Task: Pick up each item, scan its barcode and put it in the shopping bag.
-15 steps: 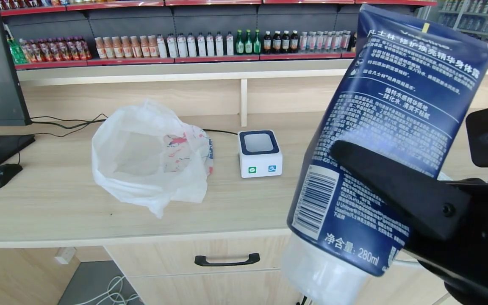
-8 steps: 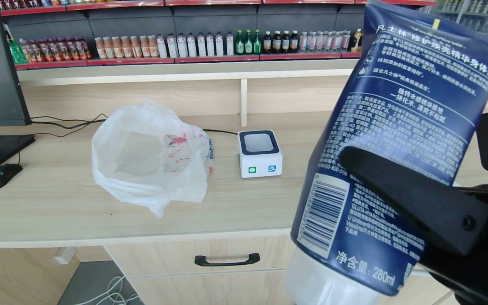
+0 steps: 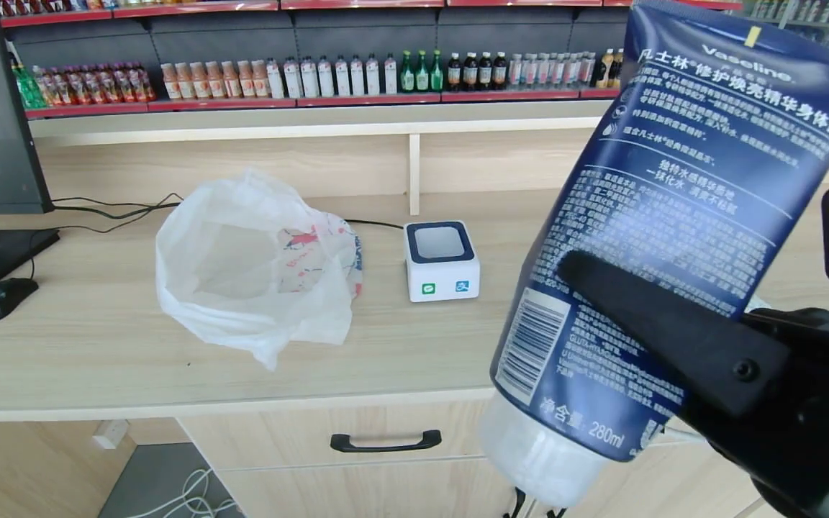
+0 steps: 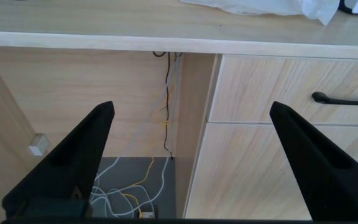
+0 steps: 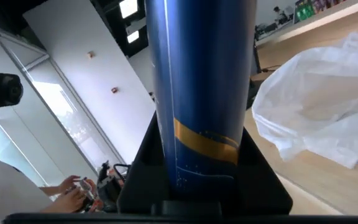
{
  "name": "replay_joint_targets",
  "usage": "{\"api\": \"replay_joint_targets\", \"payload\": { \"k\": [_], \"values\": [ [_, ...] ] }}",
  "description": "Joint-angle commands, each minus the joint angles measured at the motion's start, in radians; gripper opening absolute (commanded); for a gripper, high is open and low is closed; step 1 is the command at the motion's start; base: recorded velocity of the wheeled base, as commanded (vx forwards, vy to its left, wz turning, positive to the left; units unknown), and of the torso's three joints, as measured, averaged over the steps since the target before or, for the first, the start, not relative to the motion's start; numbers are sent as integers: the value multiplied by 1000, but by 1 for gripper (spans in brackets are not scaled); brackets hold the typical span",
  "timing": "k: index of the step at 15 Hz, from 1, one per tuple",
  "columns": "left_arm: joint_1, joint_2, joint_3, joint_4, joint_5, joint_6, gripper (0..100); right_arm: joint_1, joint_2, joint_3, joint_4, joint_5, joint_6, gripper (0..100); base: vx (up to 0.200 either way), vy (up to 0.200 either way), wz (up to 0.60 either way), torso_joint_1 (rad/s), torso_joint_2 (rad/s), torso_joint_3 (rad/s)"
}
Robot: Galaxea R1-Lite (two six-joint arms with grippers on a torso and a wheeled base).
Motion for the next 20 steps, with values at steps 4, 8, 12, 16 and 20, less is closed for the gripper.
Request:
{"api": "replay_joint_targets", "payload": {
  "k": [4, 8, 12, 16, 20],
  "values": [
    [0, 0, 0, -2, -1, 0, 100, -105, 56, 7, -1, -11, -329, 0, 0, 0, 0, 0, 0, 0],
    [0, 0, 0, 0, 0, 0, 100, -277, 100, -11, -1, -291, -566, 0, 0, 0, 0, 0, 0, 0],
    [0, 0, 0, 0, -1, 1, 100, -533, 97, -73, -1, -362, -616, 0, 0, 0, 0, 0, 0, 0],
    [0, 0, 0, 0, 0, -11, 100, -567, 97, -99, -1, -379, -592, 0, -50, 0, 0, 1, 1, 1],
    [0, 0, 0, 0, 0, -12, 100, -605, 112, -146, -1, -380, -584, 0, -200, 0, 0, 8, -1, -1]
  ]
}}
